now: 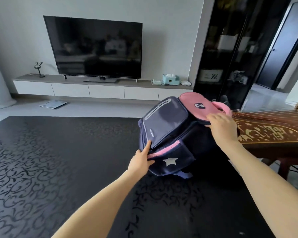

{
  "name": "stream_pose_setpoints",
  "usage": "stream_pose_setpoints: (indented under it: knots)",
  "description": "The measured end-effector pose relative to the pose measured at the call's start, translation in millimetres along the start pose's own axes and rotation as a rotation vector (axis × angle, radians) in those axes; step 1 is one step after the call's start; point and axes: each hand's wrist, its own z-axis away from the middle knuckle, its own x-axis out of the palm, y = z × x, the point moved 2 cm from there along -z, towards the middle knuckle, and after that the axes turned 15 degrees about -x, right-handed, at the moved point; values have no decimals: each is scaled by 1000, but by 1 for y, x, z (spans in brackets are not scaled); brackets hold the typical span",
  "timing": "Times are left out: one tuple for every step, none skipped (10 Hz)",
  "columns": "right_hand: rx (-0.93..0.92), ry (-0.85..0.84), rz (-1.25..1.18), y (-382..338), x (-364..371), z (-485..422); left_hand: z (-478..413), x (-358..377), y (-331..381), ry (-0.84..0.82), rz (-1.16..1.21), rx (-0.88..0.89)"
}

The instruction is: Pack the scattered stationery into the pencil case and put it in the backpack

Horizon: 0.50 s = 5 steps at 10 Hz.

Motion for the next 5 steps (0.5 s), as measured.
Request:
stream_pose_setpoints:
  knots:
    - [130,-71,37,24,12,6,-17,13,25,5,-32,1]
    - [211,-296,174,34,24,13,-27,18,38,12,-54,-27]
    - [238,-386,227,29,20,10,-29,13,39,-57,-95,-35]
    - [218,-342,250,12,5,5,-24,0,29,-110,-95,6]
    - [211,-99,22,-9,-16,9,-14,-23,19,-55,-33,50]
